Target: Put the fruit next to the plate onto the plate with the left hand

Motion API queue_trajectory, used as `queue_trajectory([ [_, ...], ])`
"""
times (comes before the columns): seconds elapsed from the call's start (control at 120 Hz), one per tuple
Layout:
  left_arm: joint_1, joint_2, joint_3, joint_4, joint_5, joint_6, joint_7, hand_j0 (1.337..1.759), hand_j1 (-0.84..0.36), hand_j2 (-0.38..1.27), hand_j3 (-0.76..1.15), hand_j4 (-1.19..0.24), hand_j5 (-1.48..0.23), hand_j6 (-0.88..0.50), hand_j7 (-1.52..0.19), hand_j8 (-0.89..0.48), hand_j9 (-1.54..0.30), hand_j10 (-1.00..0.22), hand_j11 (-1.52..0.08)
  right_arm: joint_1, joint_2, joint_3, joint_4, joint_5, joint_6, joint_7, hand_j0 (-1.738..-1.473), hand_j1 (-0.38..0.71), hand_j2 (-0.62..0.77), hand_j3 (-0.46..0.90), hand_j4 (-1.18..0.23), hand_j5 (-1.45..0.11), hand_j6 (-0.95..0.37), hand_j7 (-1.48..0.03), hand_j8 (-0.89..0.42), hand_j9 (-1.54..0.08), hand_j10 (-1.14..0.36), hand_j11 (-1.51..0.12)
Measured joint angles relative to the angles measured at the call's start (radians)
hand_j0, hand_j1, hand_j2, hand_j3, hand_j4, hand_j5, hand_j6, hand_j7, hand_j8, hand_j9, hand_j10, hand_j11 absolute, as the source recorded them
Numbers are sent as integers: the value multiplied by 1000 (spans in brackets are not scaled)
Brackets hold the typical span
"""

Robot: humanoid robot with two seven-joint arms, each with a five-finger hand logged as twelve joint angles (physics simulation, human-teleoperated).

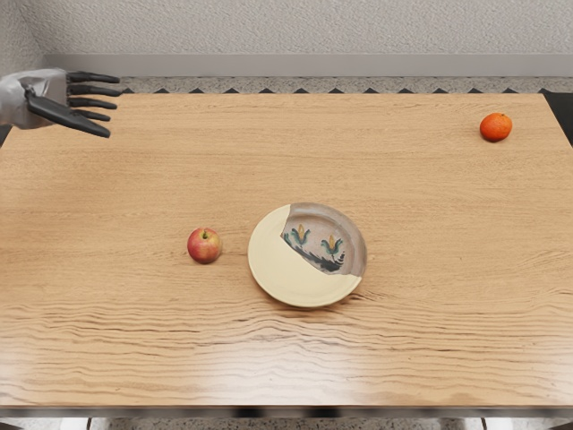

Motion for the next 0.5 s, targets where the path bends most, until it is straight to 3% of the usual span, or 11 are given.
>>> queue_trajectory([
  [0.158, -4, 7, 0, -6, 6, 0, 0, 1658, 54, 51, 0, -247, -321, -247, -321, -247, -321, -246, -320, -5, 0, -3, 0, 0, 1, -4, -1658, -312, -6, 0, -31, -40, -31, -40, -31, -40, -31, -40],
  [0.267, -74, 31, -2, -69, 118, 0, 5, 1658, 54, 51, 0, -247, -321, -247, -321, -247, -321, -246, -320, -7, 0, -4, 1, 0, 1, -7, -1658, -312, -6, 0, -31, -40, -31, -40, -31, -40, -31, -40],
  [0.383, -113, 101, -5, -270, 326, 0, 8, 1658, 54, 51, 0, -247, -321, -247, -321, -247, -321, -247, -321, -8, 0, -4, 1, 0, 1, -9, -1658, -312, -6, 0, -31, -40, -31, -40, -31, -40, -31, -40],
  [0.5, -121, 108, -6, -481, 530, 0, 24, 1658, 54, 51, 0, -248, -321, -249, -321, -248, -321, -248, -321, -9, 0, -4, 1, 0, 1, -9, -1658, -312, -6, 0, -31, -40, -31, -40, -31, -40, -31, -40],
])
